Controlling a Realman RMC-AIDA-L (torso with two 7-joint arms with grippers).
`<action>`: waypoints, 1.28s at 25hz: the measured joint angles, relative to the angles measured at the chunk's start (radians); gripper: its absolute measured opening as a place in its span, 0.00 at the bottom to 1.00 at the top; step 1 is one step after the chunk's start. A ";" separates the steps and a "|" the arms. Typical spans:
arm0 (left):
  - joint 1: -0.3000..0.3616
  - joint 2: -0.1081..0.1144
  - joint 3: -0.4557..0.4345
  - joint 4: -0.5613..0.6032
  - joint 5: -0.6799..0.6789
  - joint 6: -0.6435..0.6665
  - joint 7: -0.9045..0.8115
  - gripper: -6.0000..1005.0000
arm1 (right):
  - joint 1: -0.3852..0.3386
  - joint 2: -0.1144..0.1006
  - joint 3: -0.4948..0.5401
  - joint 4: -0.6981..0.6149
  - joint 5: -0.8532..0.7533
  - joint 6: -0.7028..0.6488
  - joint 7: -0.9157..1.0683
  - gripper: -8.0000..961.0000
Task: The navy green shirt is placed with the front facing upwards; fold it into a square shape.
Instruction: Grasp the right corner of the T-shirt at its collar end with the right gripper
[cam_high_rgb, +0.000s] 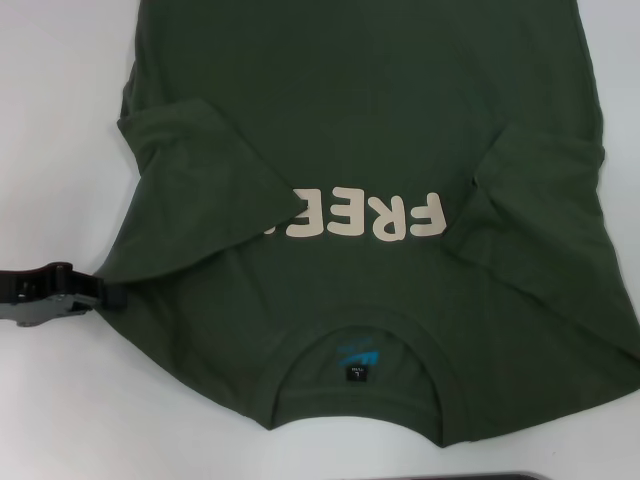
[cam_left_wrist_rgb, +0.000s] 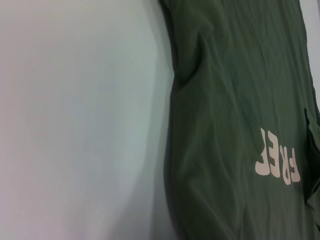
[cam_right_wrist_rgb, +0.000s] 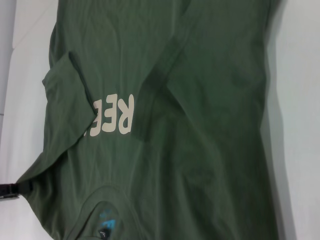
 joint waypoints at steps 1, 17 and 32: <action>0.000 0.000 0.000 0.002 0.000 0.000 0.000 0.03 | -0.001 0.003 -0.001 0.000 -0.002 -0.001 0.006 0.98; -0.010 -0.005 0.003 0.008 0.000 -0.004 0.000 0.03 | 0.016 0.018 -0.004 0.026 -0.052 0.034 0.016 0.98; -0.015 -0.005 0.003 0.002 0.001 -0.014 0.000 0.03 | 0.033 0.019 -0.015 0.054 -0.055 0.064 0.012 0.98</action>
